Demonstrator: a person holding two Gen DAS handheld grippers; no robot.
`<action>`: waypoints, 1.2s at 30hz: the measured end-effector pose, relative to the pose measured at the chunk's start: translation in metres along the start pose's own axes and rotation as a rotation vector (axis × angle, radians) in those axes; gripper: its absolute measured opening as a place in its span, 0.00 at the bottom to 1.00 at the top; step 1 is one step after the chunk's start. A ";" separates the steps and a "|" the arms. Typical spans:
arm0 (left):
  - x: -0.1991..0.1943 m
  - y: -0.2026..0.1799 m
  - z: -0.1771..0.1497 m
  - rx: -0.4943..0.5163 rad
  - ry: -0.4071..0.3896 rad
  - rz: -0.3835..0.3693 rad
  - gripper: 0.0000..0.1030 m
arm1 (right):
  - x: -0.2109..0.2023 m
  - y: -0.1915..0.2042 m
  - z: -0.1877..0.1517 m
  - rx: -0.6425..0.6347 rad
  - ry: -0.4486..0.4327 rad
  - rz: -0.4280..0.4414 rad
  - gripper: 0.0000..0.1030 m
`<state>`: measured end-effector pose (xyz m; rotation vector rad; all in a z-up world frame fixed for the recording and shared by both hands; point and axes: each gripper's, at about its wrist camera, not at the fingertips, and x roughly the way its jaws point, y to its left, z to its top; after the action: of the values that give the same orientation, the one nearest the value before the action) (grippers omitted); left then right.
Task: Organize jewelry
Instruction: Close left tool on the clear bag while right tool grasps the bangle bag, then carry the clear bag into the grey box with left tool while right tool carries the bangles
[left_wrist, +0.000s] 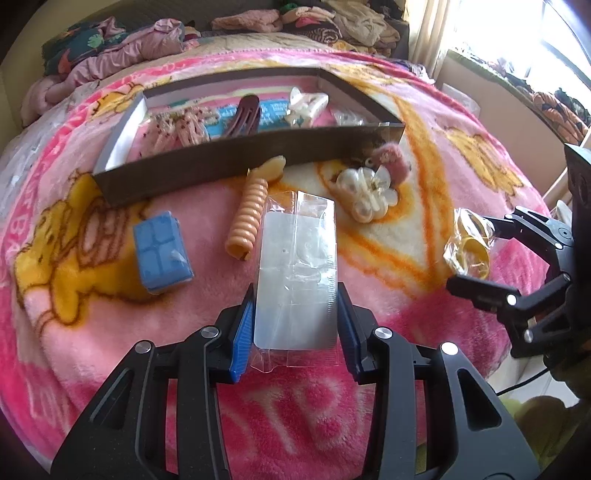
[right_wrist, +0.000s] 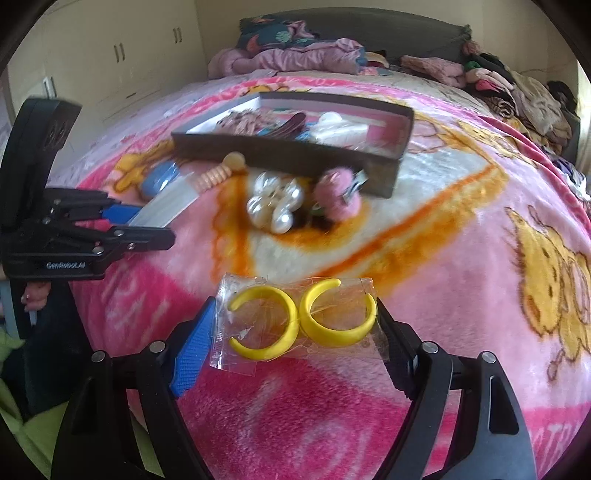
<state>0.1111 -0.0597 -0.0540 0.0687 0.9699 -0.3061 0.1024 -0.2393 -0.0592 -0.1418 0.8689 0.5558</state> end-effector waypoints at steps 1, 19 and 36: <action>-0.003 0.001 0.001 -0.002 -0.010 0.001 0.31 | -0.003 -0.002 0.002 0.004 -0.005 -0.004 0.75; -0.043 0.042 0.016 -0.105 -0.122 0.027 0.31 | -0.024 0.000 0.045 0.016 -0.091 -0.017 0.75; -0.057 0.089 0.024 -0.214 -0.169 0.057 0.31 | -0.013 0.013 0.085 0.012 -0.131 -0.016 0.75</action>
<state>0.1260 0.0330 -0.0006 -0.1235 0.8269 -0.1518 0.1472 -0.2047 0.0067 -0.1004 0.7428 0.5390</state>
